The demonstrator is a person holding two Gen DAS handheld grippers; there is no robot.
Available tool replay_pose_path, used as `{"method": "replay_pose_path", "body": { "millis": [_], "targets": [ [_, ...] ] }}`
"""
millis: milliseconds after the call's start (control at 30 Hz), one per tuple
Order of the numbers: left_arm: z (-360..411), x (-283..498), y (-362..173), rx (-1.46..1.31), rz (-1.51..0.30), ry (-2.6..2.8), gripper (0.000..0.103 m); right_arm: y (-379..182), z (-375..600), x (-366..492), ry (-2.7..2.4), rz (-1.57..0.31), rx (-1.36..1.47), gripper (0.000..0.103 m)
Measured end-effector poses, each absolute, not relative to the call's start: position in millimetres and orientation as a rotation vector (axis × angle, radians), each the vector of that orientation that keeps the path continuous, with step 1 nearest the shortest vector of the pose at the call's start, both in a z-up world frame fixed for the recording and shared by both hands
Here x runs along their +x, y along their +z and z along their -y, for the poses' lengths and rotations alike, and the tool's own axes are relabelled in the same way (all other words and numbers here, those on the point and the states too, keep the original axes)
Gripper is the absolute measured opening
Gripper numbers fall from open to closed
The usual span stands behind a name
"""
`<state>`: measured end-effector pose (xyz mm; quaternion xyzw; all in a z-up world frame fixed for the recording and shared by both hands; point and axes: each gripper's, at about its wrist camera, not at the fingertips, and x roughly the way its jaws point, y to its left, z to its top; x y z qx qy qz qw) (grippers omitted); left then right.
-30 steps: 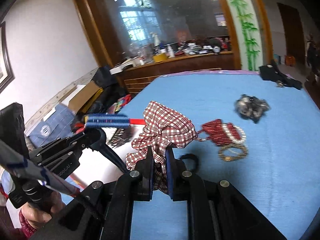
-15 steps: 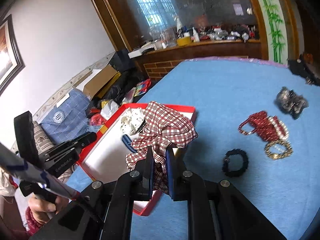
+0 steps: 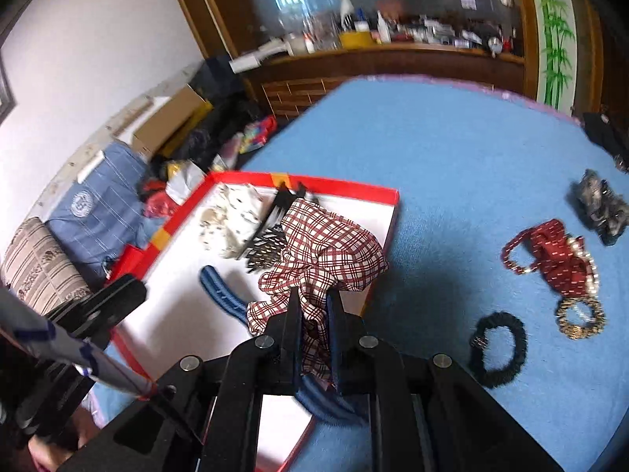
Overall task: Organize jewelry
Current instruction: 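Lower the plaid scrunchie into the box and open the right tool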
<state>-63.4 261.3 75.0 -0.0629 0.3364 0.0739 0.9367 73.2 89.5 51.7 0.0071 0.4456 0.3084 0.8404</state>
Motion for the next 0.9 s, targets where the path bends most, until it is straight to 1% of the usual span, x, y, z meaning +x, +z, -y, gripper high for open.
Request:
{"method": "replay_pose_path", "body": {
  "millis": [200,267,300,367,400,567,733,900],
  "targets": [
    [-254.2,-58.0,64.1,-0.119,-0.723,0.127,0.014,41.7,-105.3,82.8,0.638,-0.959,-0.009,0.016],
    [-252.4,-57.9,62.5,-0.116,-0.727,0.121,0.014,39.1,-106.2,85.3,0.629,-0.976,-0.028,0.024],
    [-252.2,-58.2,62.3,-0.112,-0.726,0.121,0.014,39.8,-103.7,84.5,0.629,-0.976,-0.032,0.026],
    [-252.7,-58.6,62.2,-0.115,-0.724,0.118,0.014,44.1,-98.0,81.2,0.646,-0.966,-0.036,0.037],
    [-253.2,-58.6,62.2,-0.118,-0.725,0.117,0.014,48.2,-94.0,78.5,0.658,-0.960,-0.036,0.039],
    [-252.7,-57.6,59.9,-0.118,-0.730,0.115,0.014,71.9,-69.4,61.1,0.721,-0.895,0.015,0.039],
    [-254.4,-61.4,63.3,-0.121,-0.720,0.117,0.014,81.5,-51.1,38.6,0.797,-0.865,0.031,0.039],
    [-247.9,-61.7,66.8,-0.112,-0.716,0.100,0.014,85.8,-27.8,39.4,0.783,-0.838,0.063,0.039]
  ]
}}
